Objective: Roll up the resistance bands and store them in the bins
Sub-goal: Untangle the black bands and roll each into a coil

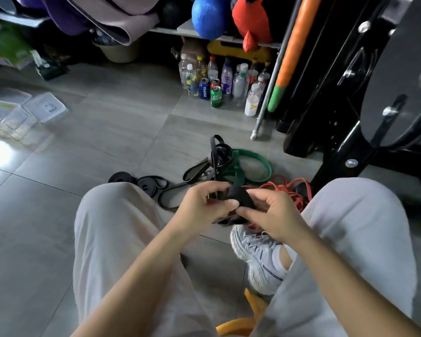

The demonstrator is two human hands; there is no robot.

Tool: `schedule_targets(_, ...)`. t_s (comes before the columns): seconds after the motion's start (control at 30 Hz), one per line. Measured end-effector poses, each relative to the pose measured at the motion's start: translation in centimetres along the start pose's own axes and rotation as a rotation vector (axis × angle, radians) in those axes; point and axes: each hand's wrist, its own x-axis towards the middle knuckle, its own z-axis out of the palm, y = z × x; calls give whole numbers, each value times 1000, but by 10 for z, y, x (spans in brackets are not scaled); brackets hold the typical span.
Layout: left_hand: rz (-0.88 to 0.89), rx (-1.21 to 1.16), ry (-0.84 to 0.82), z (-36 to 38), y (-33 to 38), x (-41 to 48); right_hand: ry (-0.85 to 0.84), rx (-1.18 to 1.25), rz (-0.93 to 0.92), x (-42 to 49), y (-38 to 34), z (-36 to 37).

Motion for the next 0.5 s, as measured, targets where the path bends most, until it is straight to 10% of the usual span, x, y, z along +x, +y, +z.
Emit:
schedule_targets(0.17, 234, 834, -128, 4, -5, -11, -125, -434, -48, 2, 22, 1)
schedule_targets(0.5, -78, 310, 23, 3, -32, -32, -131, -333, 83, -15, 50, 18)
